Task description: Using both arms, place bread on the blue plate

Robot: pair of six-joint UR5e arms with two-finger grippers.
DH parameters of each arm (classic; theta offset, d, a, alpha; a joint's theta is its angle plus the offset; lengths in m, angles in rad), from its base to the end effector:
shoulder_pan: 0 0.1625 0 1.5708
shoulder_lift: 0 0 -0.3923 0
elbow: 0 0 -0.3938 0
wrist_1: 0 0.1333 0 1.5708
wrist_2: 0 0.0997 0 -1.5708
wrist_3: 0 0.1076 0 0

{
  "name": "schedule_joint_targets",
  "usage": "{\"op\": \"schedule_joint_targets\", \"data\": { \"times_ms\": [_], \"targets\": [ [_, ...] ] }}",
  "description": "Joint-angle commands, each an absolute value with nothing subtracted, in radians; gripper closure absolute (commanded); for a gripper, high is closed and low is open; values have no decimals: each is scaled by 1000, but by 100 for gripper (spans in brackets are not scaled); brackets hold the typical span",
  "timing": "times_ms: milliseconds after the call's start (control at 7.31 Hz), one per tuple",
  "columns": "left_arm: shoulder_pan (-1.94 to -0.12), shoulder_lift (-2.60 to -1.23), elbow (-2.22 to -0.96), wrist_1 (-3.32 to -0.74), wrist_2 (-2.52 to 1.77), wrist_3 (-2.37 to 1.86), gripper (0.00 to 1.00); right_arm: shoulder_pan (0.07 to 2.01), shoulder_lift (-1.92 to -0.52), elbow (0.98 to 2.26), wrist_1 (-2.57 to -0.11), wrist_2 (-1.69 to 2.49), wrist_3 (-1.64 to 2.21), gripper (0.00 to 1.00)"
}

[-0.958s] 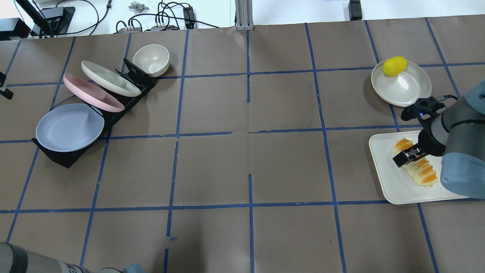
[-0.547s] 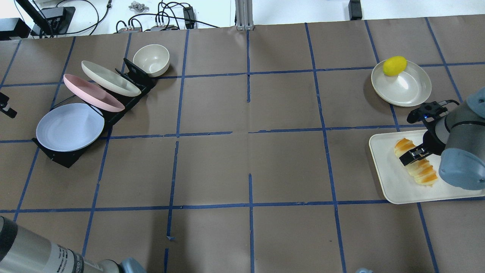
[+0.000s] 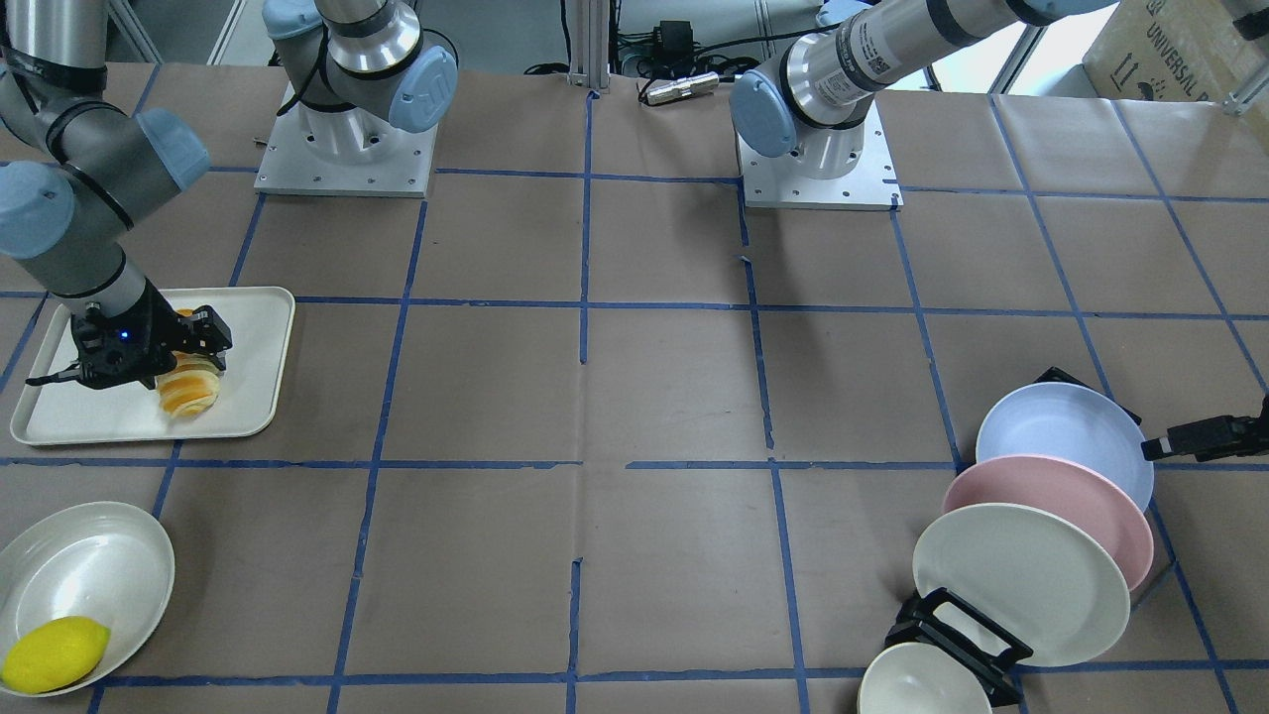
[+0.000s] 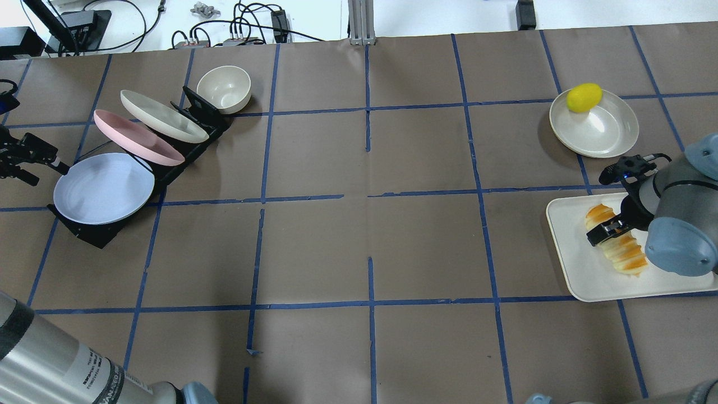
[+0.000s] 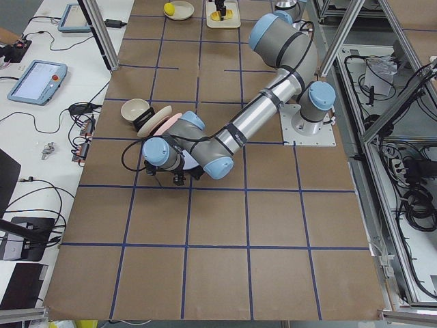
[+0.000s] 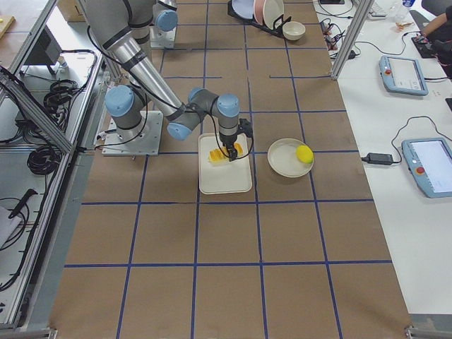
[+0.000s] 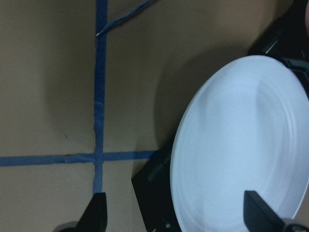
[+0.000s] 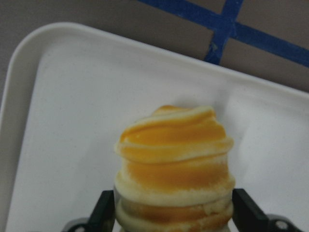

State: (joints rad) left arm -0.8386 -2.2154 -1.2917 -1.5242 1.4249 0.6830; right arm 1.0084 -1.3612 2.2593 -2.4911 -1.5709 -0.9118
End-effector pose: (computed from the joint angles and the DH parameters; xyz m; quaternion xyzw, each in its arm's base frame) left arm 0.3337 -0.5940 0.2030 0.0358 -0.9841 -0.0736 0.1576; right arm -0.1160 -0.4341 0.1328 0.1738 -0.9847 0.0082 0.0075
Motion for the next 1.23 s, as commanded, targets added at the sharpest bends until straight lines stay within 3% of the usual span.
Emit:
{"op": "schedule_joint_targets", "data": {
  "times_ms": [0,137,274,547,684,1095],
  "targets": [
    [-841,-2249,-1296,-1520,1379,681,2,1014,-1391,2260,-2468,-1577,-913,97],
    [-841,-2252,-1310,-1520,1379,681,8,1015,-1437,2257,-2433,-1580,-908,98],
    [-841,-2259,-1304,-1520,1379,681,22,1022,-1541,2238,-2330,-1592,-897,98],
    [-844,-2260,-1293,-1523,1378,681,70,1067,-1731,2093,-1990,-1630,-873,98],
    [-850,-2257,-1290,-1525,1368,680,85,1084,-1800,2006,-1794,-1631,-841,98],
    [-857,-2234,-1237,-1566,1364,681,91,1162,-1965,1823,-1394,-1589,-606,97]
  ]
}}
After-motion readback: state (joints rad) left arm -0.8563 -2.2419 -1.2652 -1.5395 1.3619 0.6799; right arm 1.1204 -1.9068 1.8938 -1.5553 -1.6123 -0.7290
